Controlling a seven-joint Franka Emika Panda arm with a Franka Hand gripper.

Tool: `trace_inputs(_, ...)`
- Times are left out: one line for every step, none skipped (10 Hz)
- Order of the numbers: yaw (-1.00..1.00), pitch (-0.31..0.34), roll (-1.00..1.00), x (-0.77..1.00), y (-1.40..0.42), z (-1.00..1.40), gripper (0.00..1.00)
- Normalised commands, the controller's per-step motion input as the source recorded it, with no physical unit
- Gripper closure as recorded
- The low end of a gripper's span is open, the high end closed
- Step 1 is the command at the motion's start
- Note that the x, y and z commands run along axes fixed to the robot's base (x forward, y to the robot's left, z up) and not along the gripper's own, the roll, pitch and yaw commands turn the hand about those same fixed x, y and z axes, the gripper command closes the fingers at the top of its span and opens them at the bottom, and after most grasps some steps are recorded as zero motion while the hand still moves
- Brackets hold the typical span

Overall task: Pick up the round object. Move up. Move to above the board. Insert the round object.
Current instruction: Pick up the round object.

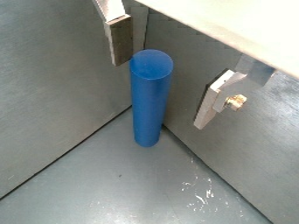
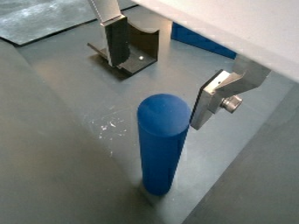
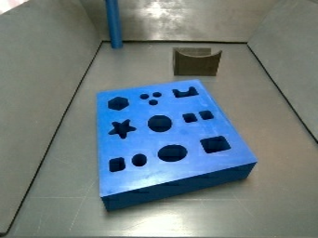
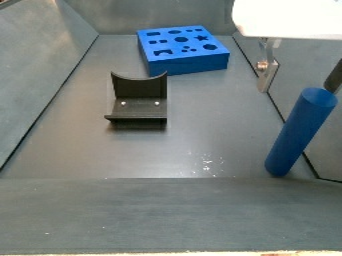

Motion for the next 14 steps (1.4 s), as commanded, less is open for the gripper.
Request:
trace_inputs(0.0,-0.02,0.0,0.0,0.0,0.0,0.0)
trace_inputs(0.0,-0.054,0.0,-0.17,0.01,0.0,0.0)
trace_inputs(-0.39,-0.123,0.0,-0.84,0.01,-0.07,0.0)
trace_inputs(-0.4,-0.22,0.0,-0.71,0.01,0.0,0.0)
trace_inputs(0.0,0.0,-0.01,0.0,0.02,0.0,0.0)
trace_inputs(0.02,0.0,-0.13,-0.05,0.26,0.0,0.0)
trace_inputs(0.09,-0.131,-0.34,-0.31,0.63,-0.06,0.0)
trace_inputs(0.05,-0.103,-0.34,-0.2,0.48,-0.01,0.0)
trace_inputs(-0.03,-0.02,0.0,0.0,0.0,0.0,0.0)
trace_inputs(0.0,-0.017,0.03,0.09,-0.04,-0.27,0.0)
trace_inputs(-0.17,-0.011,0.04,0.45,-0.12,-0.53,0.0)
trace_inputs(-0.19,0.0,0.0,0.41,-0.04,-0.37,0.0)
trace_inputs(0.0,0.0,0.0,0.0,0.0,-0.02,0.0)
trace_inputs(0.0,-0.314,0.27,-0.05,0.0,-0.87,0.0)
